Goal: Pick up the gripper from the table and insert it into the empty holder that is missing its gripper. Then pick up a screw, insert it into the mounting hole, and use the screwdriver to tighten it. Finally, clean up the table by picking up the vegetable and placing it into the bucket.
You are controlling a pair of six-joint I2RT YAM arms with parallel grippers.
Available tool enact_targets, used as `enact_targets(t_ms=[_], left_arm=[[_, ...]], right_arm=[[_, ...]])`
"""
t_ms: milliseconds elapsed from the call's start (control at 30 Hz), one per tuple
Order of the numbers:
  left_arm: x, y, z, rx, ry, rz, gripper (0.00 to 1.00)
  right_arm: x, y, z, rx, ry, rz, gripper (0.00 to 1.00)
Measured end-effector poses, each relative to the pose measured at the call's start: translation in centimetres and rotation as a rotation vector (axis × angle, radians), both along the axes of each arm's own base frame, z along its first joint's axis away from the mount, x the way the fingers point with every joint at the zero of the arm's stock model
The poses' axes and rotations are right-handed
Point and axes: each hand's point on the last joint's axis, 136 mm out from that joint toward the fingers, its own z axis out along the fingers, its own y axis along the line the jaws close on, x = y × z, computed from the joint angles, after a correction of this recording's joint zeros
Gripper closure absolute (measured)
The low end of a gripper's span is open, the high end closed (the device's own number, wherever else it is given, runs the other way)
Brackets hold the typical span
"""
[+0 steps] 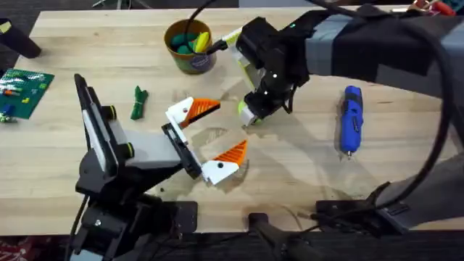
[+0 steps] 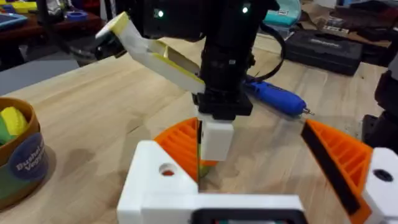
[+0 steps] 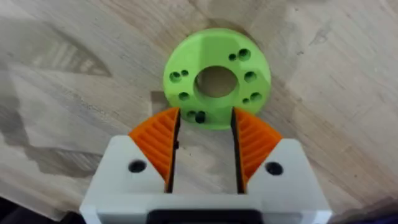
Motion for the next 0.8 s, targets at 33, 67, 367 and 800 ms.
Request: enact_targets(t_ms=[33,67,367,800], left_arm=[[0.00,0.00,0.00,0.000,0.000,0.000,0.009],[0.00,0.00,0.00,0.000,0.000,0.000,0.009],[0.00,0.00,0.00,0.000,0.000,0.000,0.009],[0.00,0.00,-0.01,0.000,0.000,0.000,0.009]], right_arm=[[0.02,-0.01,-0.11,-0.003,0.002,0.000,0.527],[0.09,0.07,-0.06,-0.001,0.001,0.000,0.527],[0.16,0.13,0.01,0.001,-0.001,0.000,0.527],[0.03,0.24,0.03,-0.001,0.000,0.005,0.526]])
